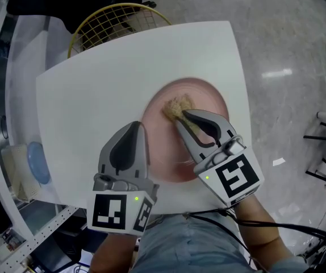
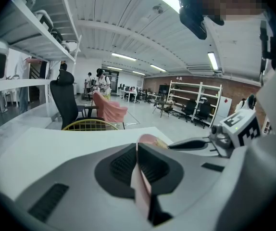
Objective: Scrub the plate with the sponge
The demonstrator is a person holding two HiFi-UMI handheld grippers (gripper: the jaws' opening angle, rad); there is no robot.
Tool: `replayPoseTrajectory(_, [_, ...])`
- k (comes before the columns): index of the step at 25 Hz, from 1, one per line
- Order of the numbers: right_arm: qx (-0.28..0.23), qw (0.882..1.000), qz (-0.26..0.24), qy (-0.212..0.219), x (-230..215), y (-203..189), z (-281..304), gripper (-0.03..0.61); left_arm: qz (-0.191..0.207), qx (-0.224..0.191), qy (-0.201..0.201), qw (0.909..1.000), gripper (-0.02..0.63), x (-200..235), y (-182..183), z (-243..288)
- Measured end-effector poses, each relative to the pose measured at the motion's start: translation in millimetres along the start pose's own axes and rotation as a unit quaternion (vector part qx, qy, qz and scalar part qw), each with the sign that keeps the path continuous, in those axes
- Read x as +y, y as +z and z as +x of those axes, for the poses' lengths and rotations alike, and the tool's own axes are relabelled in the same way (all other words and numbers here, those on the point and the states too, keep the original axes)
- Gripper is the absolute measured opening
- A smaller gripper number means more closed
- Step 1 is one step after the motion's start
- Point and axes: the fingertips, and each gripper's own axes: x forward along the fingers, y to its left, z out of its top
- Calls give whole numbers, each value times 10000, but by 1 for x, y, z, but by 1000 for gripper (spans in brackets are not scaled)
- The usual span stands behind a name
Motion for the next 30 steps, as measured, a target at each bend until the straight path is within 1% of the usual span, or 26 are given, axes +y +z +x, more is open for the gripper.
replayPoseTrajectory(11, [77, 9972, -102, 736, 59, -10, -6, 54, -205, 64, -10, 9998, 21, 9, -11, -7])
replayPoseTrajectory(16, [156, 9949, -45, 993, 80, -23, -18, 54, -167, 36, 26, 9999, 21, 8, -12, -10])
replayPoseTrajectory(23, [290, 9935, 100, 1094, 91, -44, -35, 54, -74, 38, 63, 9999, 21, 7, -12, -13])
replayPoseTrajectory(30, [396, 9947, 237, 917, 83, -66, -53, 54, 22, 48, 73, 10000, 21, 5, -15, -16])
